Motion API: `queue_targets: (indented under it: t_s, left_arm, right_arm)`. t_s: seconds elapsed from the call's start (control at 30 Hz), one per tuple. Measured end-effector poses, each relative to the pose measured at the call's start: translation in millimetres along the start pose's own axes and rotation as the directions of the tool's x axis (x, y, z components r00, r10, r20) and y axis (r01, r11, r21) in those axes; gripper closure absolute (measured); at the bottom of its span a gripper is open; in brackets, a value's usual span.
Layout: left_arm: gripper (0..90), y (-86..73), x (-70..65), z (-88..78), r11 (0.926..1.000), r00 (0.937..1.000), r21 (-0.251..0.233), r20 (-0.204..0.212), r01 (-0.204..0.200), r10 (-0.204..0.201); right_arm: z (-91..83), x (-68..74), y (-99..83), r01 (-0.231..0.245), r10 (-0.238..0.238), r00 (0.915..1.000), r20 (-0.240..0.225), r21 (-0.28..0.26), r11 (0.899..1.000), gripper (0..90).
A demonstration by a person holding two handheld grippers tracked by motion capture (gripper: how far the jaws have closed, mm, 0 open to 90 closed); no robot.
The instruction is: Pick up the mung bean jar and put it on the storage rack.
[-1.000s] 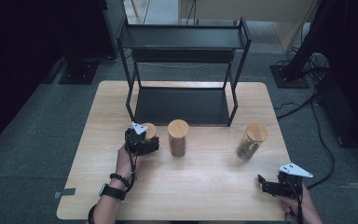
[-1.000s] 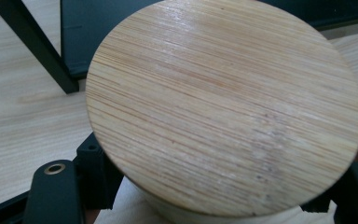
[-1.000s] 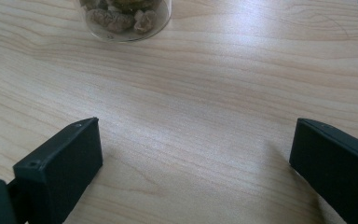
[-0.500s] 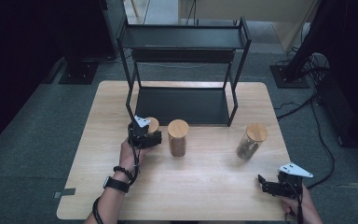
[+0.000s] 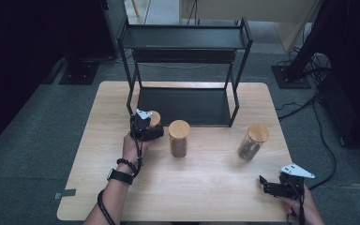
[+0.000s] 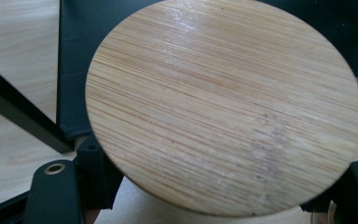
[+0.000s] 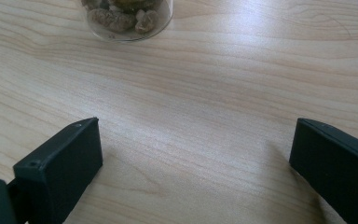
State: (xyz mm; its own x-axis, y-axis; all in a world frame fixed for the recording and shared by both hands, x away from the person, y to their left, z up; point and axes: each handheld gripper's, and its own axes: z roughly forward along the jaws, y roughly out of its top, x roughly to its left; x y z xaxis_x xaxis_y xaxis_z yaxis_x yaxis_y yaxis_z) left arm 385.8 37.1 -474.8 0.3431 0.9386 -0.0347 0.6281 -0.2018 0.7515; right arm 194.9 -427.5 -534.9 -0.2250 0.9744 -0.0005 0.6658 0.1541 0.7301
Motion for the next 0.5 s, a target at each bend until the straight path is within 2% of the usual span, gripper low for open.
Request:
queue_targets:
  t_s: [0.2, 0.37, 0.47, 0.5]
  left_arm:
    - [25.7, 6.9, 0.2, 5.2, 0.9999, 0.9999, 0.000, -0.011, -0.011, 0.011]
    - [25.7, 12.8, 1.7, 7.1, 0.9999, 0.9999, -0.005, -0.014, -0.009, 0.009]
    - [25.7, 16.5, 2.3, 7.9, 1.0000, 1.0000, -0.008, -0.004, 0.006, -0.006]
    - [25.7, 17.7, 1.9, 7.8, 1.0000, 1.0000, -0.007, -0.007, -0.002, 0.002]
  right_arm:
    - [0.1, -0.1, 0.0, 0.000, 0.000, 1.0000, -0.001, 0.000, 1.000, 1.9]
    - [0.2, -0.2, 0.1, 0.001, -0.001, 1.0000, -0.002, 0.000, 1.000, 1.9]
    - [0.2, -0.1, 0.1, 0.003, -0.003, 1.0000, -0.002, 0.000, 1.000, 1.9]
    - [0.2, 0.0, 0.1, 0.003, -0.003, 1.0000, -0.002, 0.000, 1.000, 1.9]
